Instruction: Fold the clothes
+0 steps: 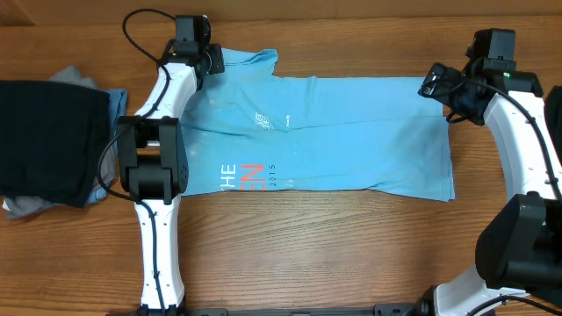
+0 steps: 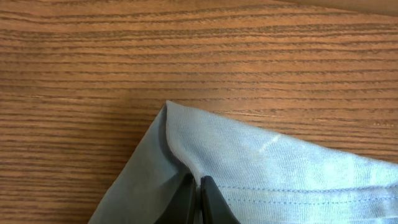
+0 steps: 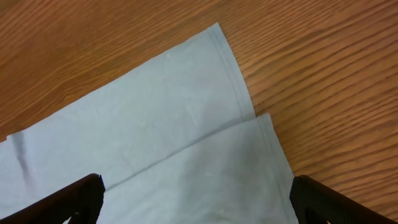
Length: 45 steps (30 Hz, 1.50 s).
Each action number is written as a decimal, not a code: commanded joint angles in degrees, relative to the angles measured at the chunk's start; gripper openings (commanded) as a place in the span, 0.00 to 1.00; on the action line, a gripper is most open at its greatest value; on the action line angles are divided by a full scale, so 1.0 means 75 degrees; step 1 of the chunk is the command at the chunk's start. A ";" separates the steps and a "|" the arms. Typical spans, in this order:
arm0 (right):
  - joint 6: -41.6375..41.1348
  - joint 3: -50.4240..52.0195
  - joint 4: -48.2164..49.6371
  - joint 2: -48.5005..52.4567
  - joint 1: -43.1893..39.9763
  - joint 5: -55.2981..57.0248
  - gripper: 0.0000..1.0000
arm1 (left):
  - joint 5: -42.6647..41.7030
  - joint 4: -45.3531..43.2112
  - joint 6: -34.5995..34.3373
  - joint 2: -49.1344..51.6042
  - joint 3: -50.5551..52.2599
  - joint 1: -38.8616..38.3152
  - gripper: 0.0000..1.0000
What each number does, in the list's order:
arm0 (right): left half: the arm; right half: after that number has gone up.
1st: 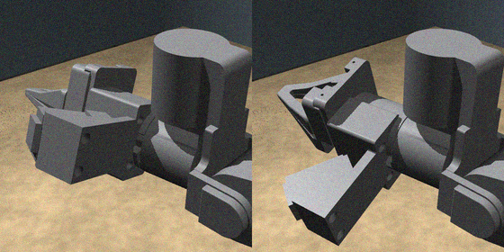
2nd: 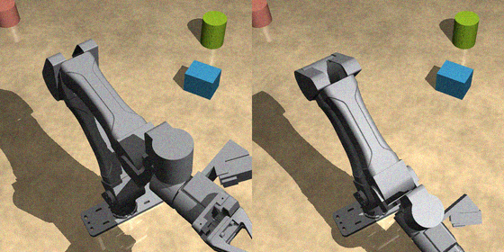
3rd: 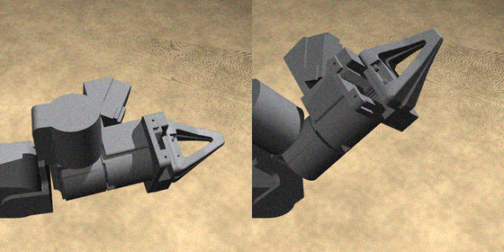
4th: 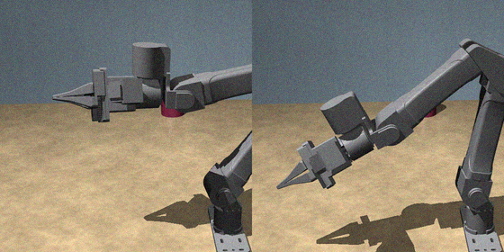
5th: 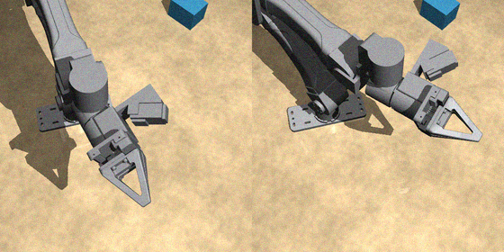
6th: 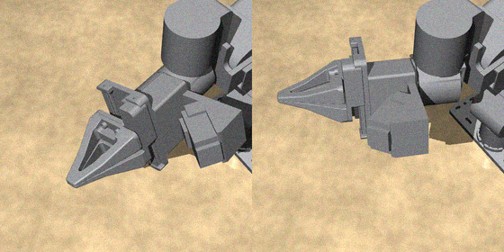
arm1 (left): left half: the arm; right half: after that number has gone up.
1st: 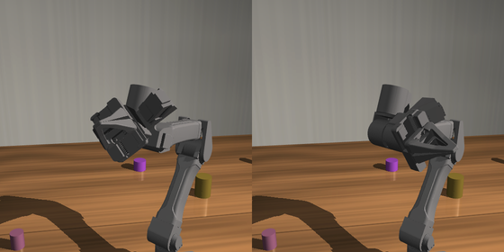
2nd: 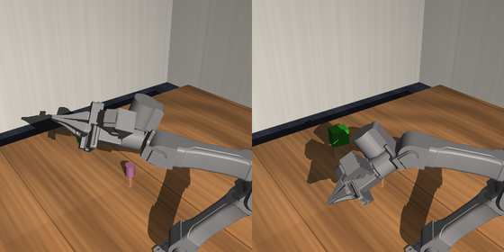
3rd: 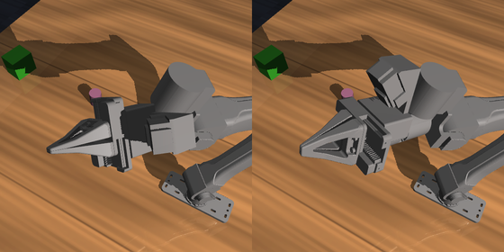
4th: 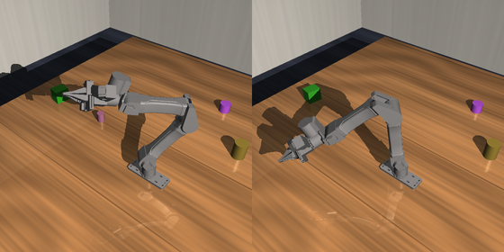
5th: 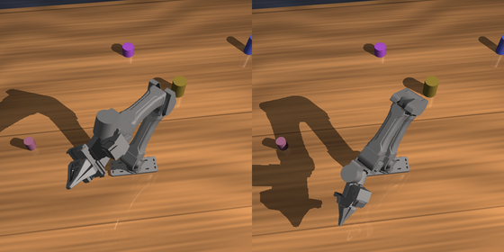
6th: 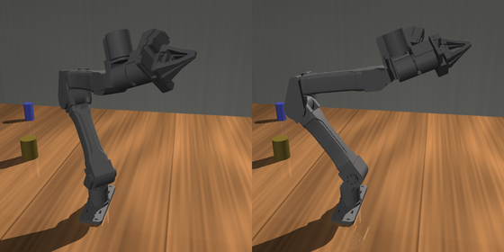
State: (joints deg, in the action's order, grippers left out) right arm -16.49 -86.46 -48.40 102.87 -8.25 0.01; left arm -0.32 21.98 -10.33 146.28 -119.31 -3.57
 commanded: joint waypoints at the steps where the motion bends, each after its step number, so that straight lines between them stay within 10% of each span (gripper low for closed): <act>1: 0.0023 -0.0125 0.0044 -0.0038 -0.0023 -0.0015 1.00 | 0.0003 0.0251 0.0000 0.0122 -0.0542 -0.0026 0.04; 19: 0.0020 -0.0125 0.0044 -0.0038 -0.0023 -0.0015 1.00 | -0.1259 0.3713 -0.0286 0.0122 -0.3413 -0.0029 0.04; 45: 0.0670 -0.0125 0.1014 0.0029 -0.0029 -0.0254 0.99 | -0.1769 0.3928 -0.1058 0.0122 -0.3445 -0.0026 0.05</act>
State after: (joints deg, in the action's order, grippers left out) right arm -16.16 -86.46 -42.83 102.87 -8.25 -0.03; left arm -12.49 51.31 -17.54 146.39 -143.41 -3.57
